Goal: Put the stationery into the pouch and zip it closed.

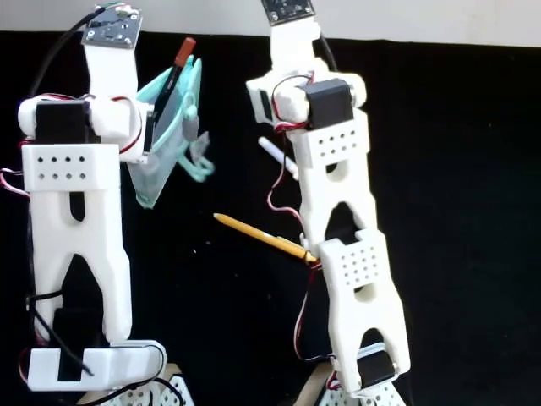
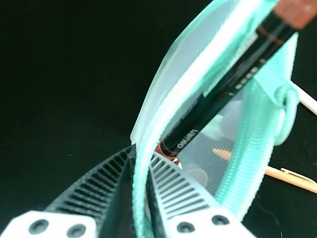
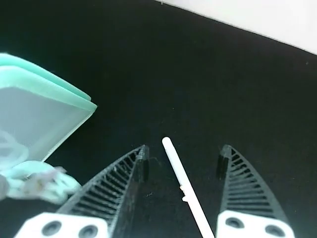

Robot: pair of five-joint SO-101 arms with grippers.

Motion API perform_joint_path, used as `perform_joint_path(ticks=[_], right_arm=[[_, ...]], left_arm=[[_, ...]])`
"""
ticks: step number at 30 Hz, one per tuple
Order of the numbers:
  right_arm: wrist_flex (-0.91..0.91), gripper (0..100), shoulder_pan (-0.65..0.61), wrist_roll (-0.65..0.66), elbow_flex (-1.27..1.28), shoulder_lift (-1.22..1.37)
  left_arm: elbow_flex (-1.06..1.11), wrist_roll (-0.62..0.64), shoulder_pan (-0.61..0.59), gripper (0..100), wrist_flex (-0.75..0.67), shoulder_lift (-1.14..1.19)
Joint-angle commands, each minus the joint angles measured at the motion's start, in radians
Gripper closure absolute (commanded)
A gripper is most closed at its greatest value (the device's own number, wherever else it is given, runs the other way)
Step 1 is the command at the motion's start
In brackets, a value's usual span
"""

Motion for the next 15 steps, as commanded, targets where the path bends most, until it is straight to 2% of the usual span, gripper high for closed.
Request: perform_joint_path(ticks=[1,9,15], right_arm=[[0.012,77.1,0.013,0.011,-0.102,0.001],[0.012,77.1,0.008,0.008,-0.102,0.012],[0.008,77.1,0.001,0.006,-0.104,0.005]], left_arm=[[-0.001,-0.014,-0.038,99,-0.035,0.067],[-0.004,-0.008,-0.197,99,-0.069,0.162],[-0.001,-0.012,-0.232,99,-0.063,0.111]])
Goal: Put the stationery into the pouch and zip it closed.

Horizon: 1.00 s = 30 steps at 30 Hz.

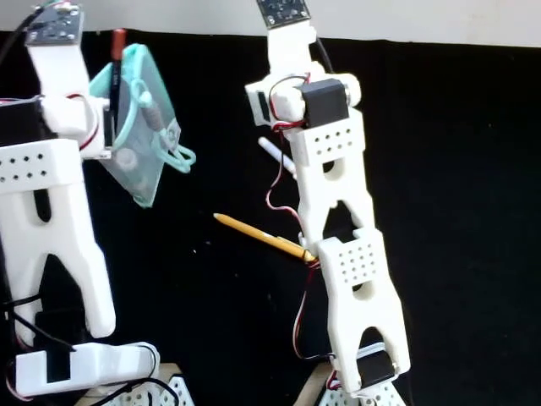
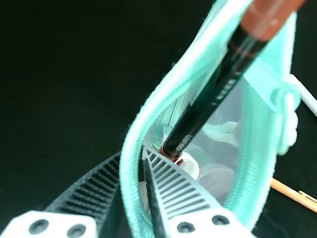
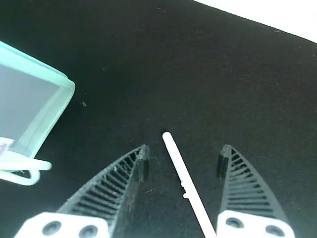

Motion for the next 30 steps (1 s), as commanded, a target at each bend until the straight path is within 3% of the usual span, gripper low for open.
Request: perform_joint_path(ticks=[1,5,11,18,23,30], right_arm=[[0.008,77.1,-0.008,0.006,-0.105,-0.018],[-0.021,77.1,-0.056,-0.021,-0.105,-0.018],[-0.156,77.1,-0.117,-0.233,-0.105,-0.082],[-0.116,77.1,-0.054,-0.232,-0.104,-0.097],[-0.059,77.1,0.005,-0.14,-0.104,-0.025],[0.007,77.1,-0.045,0.038,-0.104,0.085]], left_arm=[[0.01,-0.018,-0.035,99,-0.02,-0.015],[0.01,-0.018,-0.025,99,-0.018,-0.048],[0.047,-0.018,-0.013,99,-0.025,-0.059],[0.085,-0.02,-0.015,99,-0.028,-0.062],[0.087,-0.02,-0.015,99,-0.028,-0.058],[0.087,-0.02,-0.015,99,-0.028,-0.054]])
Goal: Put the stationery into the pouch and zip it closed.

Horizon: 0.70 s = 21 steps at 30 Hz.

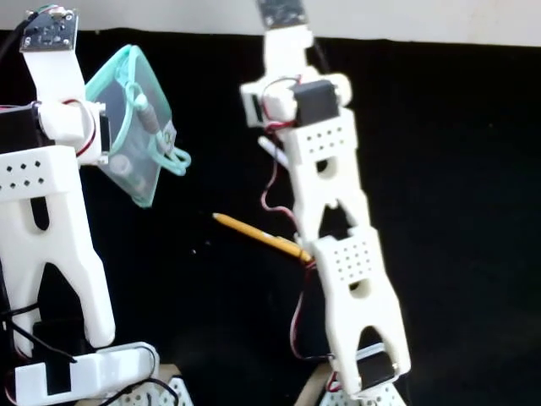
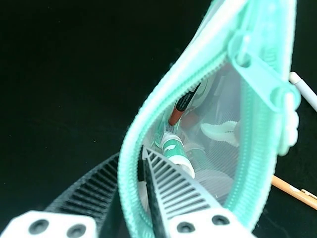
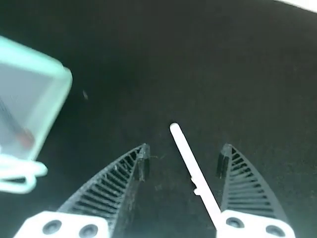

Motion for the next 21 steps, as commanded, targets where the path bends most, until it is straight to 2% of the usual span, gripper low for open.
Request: perform_joint_path(ticks=[1,9,19,21], right_arm=[[0.013,77.1,-0.041,0.081,-0.104,0.019],[0.015,77.1,-0.124,0.14,-0.102,0.136],[0.018,77.1,-0.165,0.143,-0.101,0.226],[0.019,77.1,-0.173,0.184,-0.101,0.237]], left_arm=[[0.021,-0.018,-0.013,99,-0.018,0.007],[0.021,-0.018,-0.013,99,-0.018,0.007],[0.021,-0.018,-0.013,99,-0.018,0.008],[0.021,-0.018,-0.013,99,-0.018,0.008]])
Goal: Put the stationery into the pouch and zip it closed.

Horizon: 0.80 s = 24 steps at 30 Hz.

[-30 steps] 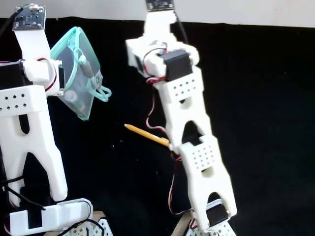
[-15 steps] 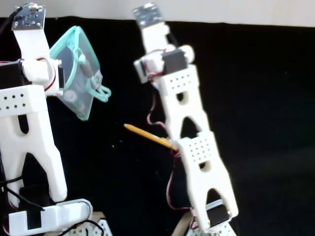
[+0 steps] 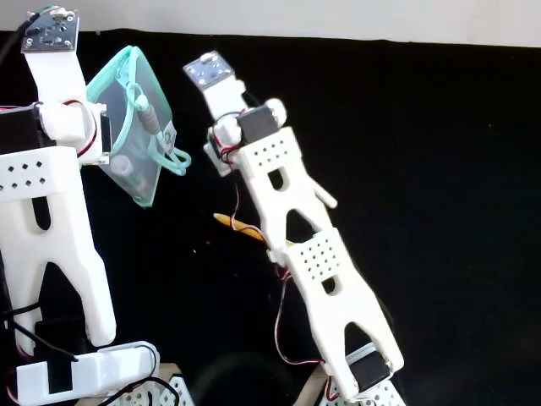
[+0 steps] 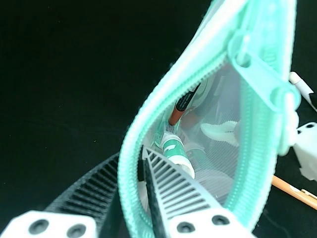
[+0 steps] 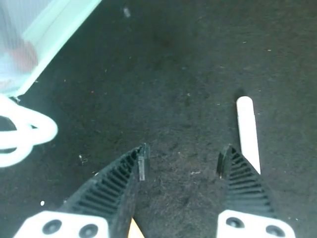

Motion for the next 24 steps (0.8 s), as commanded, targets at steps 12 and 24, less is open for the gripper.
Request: perform_joint_path(ticks=[12,24], right_arm=[[0.015,77.2,-0.038,0.146,0.142,-0.058],[0.01,77.2,-0.082,0.222,0.519,-0.229]], left_arm=[[0.021,-0.018,-0.013,99,-0.018,0.01],[0.021,-0.018,-0.013,99,-0.018,0.01]])
